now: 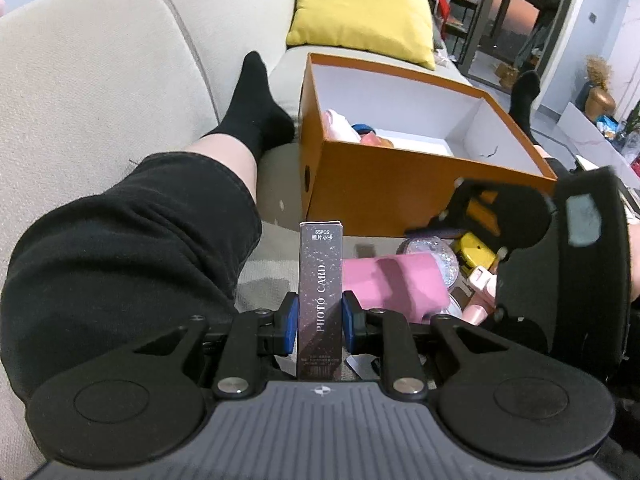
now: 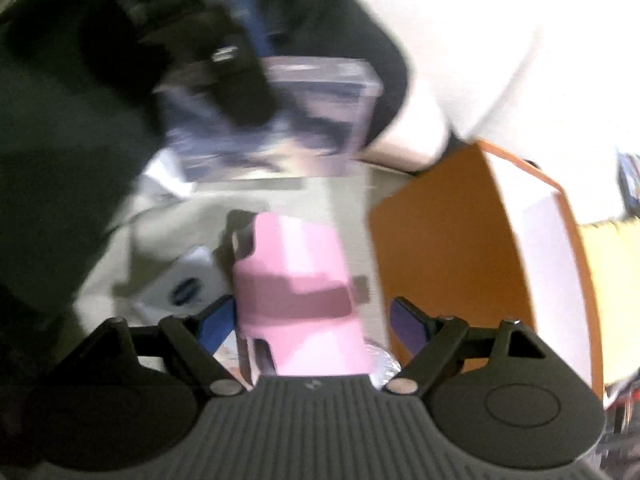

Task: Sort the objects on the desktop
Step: 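Grasp the PHOTO CARD box with the left gripper while the right gripper grasps the pink case, then lower the PHOTO CARD box and pink case into the orange box and release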

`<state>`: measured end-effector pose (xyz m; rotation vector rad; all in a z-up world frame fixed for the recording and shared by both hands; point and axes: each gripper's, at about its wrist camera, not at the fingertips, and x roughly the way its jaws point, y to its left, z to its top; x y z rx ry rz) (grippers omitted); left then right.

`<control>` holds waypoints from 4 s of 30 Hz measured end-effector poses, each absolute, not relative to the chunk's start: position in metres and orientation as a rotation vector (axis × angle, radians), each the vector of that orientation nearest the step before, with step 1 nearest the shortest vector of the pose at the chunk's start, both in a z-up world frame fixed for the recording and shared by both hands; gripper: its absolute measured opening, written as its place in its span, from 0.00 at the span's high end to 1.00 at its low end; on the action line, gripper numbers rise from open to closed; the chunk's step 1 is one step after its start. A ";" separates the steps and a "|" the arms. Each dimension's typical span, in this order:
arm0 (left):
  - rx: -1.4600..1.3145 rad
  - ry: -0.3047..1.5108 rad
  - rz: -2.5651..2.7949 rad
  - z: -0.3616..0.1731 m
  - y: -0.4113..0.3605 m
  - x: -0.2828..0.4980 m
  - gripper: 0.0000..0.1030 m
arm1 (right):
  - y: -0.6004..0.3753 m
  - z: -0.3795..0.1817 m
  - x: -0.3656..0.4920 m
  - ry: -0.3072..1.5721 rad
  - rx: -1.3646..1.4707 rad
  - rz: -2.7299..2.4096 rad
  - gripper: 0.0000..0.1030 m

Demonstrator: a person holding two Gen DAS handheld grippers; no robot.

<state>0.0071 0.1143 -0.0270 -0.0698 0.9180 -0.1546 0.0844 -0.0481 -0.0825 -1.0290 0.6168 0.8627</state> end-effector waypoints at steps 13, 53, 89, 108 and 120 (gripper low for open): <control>-0.078 0.968 -0.150 -0.039 0.106 0.024 0.75 | -0.038 -0.099 0.065 0.451 -1.176 0.822 0.36; -0.266 0.801 -0.372 0.066 0.053 0.133 0.75 | -0.191 0.053 0.189 0.664 0.092 0.437 0.79; -0.138 1.149 -0.333 -0.041 0.006 0.212 0.70 | -0.186 -0.061 0.249 1.019 0.432 0.345 0.78; -0.261 0.991 -0.305 -0.011 0.037 0.164 0.70 | -0.179 -0.058 0.243 1.023 0.492 0.325 0.75; -0.320 0.960 -0.271 -0.011 0.051 0.150 0.70 | -0.171 -0.054 0.232 0.978 0.392 0.343 0.79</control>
